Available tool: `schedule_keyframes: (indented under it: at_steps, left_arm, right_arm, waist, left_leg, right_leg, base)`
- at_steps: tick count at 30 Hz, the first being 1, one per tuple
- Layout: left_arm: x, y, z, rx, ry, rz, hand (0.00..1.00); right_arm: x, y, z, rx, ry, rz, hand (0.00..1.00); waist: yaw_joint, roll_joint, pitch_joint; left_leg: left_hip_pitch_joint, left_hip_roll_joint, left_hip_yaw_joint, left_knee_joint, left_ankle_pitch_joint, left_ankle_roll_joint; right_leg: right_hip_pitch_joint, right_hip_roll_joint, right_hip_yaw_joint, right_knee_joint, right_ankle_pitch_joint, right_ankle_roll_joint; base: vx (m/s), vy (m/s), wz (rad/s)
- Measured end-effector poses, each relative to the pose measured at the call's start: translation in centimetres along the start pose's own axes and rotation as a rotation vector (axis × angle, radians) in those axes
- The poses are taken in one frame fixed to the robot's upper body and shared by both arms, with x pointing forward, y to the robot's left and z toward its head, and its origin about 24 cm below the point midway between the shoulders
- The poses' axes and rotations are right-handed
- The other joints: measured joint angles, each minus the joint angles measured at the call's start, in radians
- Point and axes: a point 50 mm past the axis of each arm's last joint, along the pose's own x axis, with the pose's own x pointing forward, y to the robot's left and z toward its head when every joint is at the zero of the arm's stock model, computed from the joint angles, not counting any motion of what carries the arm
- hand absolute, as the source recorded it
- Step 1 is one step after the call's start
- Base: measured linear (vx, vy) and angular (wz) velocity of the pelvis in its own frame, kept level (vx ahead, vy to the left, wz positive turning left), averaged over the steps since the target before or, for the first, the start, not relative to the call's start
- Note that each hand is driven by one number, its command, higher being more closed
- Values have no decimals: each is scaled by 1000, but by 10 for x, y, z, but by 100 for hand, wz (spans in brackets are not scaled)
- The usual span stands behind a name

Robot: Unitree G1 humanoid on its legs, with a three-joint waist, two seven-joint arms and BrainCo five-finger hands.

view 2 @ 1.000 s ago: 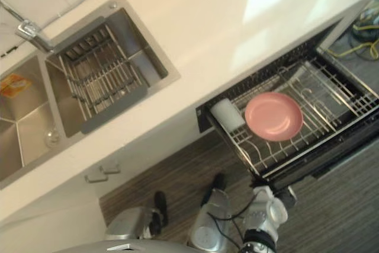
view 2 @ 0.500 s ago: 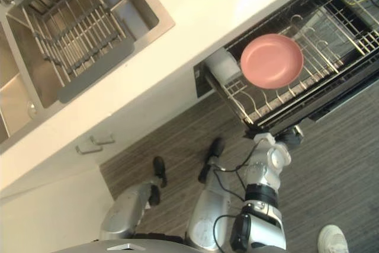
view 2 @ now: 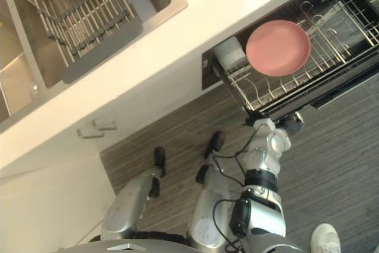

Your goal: Walk over to the sink, pick up the cup, carry it to the dishwasher, place the cup inside the dishwasher, then close the dishwasher door

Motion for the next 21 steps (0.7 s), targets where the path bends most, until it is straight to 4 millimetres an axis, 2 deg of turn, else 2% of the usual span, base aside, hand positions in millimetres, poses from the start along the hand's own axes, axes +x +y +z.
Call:
schedule_keyframes:
  at_steps: [4,6,7,9,10,11,12,14,15,16,17,18,19,21]
  left_arm:
    - [1,1,-5,-5,14,4,0]
    - [1,1,-6,1,20,7,0]
    - [1,0,-4,17,15,7,0]
    - [2,-1,-4,24,17,2,0]
    - [3,-4,-2,29,11,-6,0]
    - [2,-4,4,44,-11,-2,0]
    - [2,-4,5,46,-16,-3,0]
    - [3,-6,2,53,-5,-10,0]
    - [3,-6,2,56,-5,-13,0]
    - [3,-7,2,59,-3,-13,0]
    - [3,-6,1,57,-1,-11,0]
    - [3,-5,1,58,0,-6,0]
    - [3,-4,-1,55,5,-4,0]
    - [3,-4,-1,56,6,-3,0]
  right_arm:
    - [-4,10,-20,3,183,39,100]
    - [-9,17,-29,-120,235,114,100]
    - [-13,15,-38,-265,284,162,100]
    - [-22,29,-47,-328,355,344,100]
    - [-29,48,-46,-317,373,465,100]
    - [-33,55,-47,-297,380,511,100]
    - [-34,60,-46,-290,378,530,100]
    - [-49,88,-47,-276,384,664,100]
    - [-49,93,-48,-279,386,668,100]
    - [-49,100,-48,-277,384,672,100]
    - [-48,103,-45,-274,373,674,100]
    - [-48,103,-45,-275,371,668,100]
    - [-49,104,-47,-272,373,666,100]
    - [-52,108,-47,-271,373,675,100]
  waist:
    - [0,1,0]
    - [1,1,2]
    - [10,3,7]
    - [12,3,20]
    - [17,19,25]
    - [19,16,27]
    - [25,16,27]
    - [27,17,26]
    - [30,17,26]
    - [45,17,26]
    - [61,18,26]
    - [62,14,28]
    - [61,15,27]
    - [61,15,27]
  left_leg:
    - [6,13,-18,2,3,-5]
    - [10,30,-21,1,5,-14]
    - [26,34,-31,2,9,-26]
    - [22,50,-29,0,9,-33]
    - [6,82,-29,-5,11,-43]
    - [11,83,-36,0,18,-59]
    - [12,83,-43,0,24,-64]
    - [15,96,-53,-5,43,-51]
    - [14,95,-51,-5,43,-49]
    - [9,94,-49,-10,32,-32]
    - [-1,106,-60,-25,20,-27]
    - [5,94,-67,-25,23,-48]
    - [11,92,-78,-21,29,-54]
    - [6,94,-84,-22,34,-39]
  right_leg:
    - [25,23,-3,-20,1,-2]
    - [29,38,4,-11,7,-10]
    - [31,45,4,0,0,-28]
    - [31,66,4,-11,-6,-28]
    - [-3,84,14,72,-38,-34]
    - [-36,82,74,188,-132,-66]
    - [-37,88,71,191,-133,-63]
    - [-37,105,52,188,-145,-78]
    - [-38,106,44,185,-145,-79]
    - [-40,108,22,171,-145,-78]
    - [-44,109,7,183,-141,-85]
    - [-55,95,8,203,-147,-81]
    - [-54,93,-8,212,-160,-108]
    - [-55,99,-16,203,-160,-107]
  base:
    - [-31,-98,-4]
    - [5,-100,1]
    - [31,-102,4]
    - [-5,-168,-23]
    - [-33,-236,-24]
    - [-23,-214,-18]
    - [15,-212,-6]
    - [-24,-188,-16]
    - [-44,-139,-13]
    - [-57,-140,-17]
    - [-46,-111,-10]
    - [-42,-100,6]
    - [-20,-93,10]
    - [-20,-108,-3]
